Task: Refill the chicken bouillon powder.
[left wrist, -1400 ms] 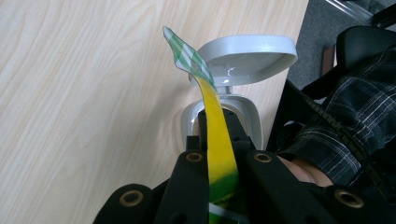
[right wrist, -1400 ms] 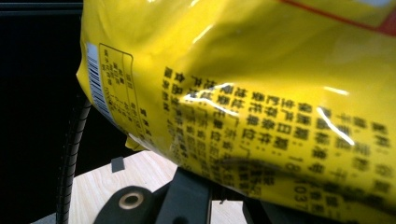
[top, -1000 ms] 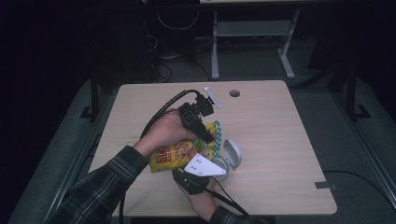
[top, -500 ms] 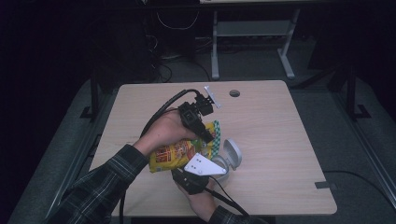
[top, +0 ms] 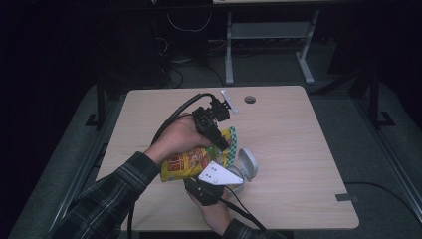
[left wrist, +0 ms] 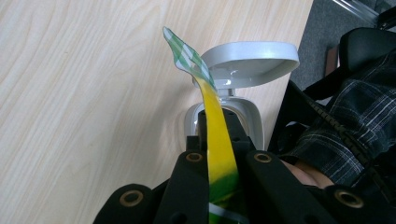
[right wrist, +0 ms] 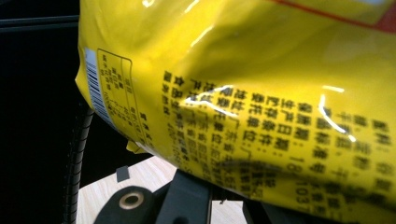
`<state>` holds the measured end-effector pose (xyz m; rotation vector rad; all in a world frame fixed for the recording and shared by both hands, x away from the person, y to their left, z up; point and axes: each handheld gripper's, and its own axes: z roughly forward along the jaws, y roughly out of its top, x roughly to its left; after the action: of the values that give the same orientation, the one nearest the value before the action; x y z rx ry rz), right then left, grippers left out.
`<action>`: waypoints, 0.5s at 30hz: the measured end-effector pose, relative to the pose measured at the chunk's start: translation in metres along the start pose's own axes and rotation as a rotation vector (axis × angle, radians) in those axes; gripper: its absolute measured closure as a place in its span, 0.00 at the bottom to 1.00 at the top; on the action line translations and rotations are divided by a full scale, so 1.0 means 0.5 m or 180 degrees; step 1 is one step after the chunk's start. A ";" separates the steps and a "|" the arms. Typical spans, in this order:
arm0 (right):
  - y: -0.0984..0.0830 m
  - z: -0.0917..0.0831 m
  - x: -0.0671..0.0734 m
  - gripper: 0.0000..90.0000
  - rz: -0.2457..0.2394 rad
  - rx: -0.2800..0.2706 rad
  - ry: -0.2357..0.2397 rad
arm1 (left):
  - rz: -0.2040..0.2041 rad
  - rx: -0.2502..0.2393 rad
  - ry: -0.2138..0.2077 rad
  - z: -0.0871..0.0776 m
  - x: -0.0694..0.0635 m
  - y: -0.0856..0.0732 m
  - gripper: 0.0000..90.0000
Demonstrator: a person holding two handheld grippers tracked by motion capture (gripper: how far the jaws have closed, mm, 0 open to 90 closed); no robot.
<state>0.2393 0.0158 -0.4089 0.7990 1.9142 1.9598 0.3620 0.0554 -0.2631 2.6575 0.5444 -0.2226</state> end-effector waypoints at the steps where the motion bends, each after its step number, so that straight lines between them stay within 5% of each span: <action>1: 0.000 0.000 0.000 1.00 -0.0011 -0.0007 0.0002 | 0.0000 0.0003 0.0002 0.000 0.000 0.000 1.00; 15: 0.000 0.000 -0.001 1.00 -0.0005 -0.0007 -0.0003 | 0.0016 0.0026 0.0011 0.002 -0.001 0.003 1.00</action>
<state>0.2397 0.0153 -0.4088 0.7974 1.9111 1.9601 0.3622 0.0536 -0.2635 2.6673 0.5388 -0.2194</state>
